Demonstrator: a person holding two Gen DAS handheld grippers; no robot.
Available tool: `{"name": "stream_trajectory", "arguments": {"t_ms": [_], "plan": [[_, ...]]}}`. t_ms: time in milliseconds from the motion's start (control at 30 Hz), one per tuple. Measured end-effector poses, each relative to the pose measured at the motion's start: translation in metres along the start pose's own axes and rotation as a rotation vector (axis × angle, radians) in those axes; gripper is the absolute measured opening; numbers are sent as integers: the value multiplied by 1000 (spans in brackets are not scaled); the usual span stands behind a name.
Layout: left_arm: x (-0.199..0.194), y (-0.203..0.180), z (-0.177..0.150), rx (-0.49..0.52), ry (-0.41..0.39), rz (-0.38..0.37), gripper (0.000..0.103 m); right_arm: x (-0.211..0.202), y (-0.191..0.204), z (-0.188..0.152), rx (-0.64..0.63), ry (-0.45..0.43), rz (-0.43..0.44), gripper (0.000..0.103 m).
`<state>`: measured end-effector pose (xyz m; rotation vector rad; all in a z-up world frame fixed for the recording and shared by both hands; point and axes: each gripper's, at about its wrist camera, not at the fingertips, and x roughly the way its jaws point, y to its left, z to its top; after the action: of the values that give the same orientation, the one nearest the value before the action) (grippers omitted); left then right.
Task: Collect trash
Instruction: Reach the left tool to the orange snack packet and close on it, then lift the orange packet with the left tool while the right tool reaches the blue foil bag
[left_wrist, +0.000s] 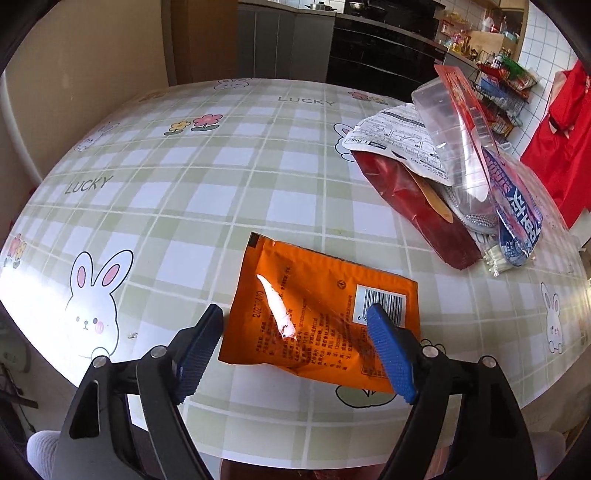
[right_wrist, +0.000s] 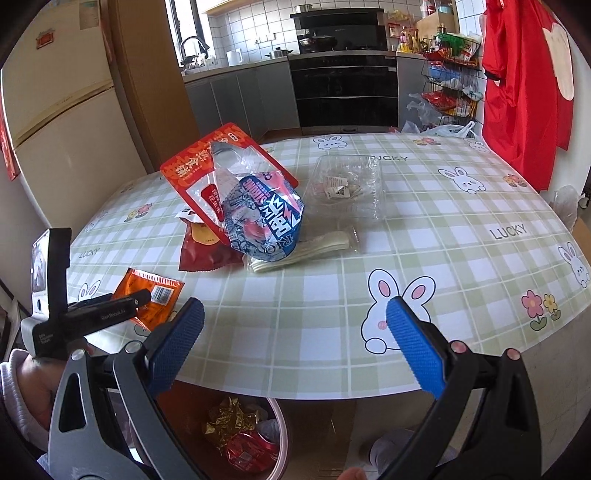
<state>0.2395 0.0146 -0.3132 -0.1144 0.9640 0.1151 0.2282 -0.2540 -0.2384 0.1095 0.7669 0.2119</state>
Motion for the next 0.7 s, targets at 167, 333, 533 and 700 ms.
{"name": "stream_trajectory", "arguments": {"t_ms": [167,333,533,700], "plan": [[-6,6,2,-16,-25,3,37,3,3,1,-13,8,2,97],[-10,16,5,-16,-38,-79,1,5,8,3,-31,21,16,97],[-27,31,10,-44,-97,-160,1,5,13,3,-53,30,16,97],[-47,38,18,-42,-150,-195,0,7,17,2,-70,38,19,97]]}}
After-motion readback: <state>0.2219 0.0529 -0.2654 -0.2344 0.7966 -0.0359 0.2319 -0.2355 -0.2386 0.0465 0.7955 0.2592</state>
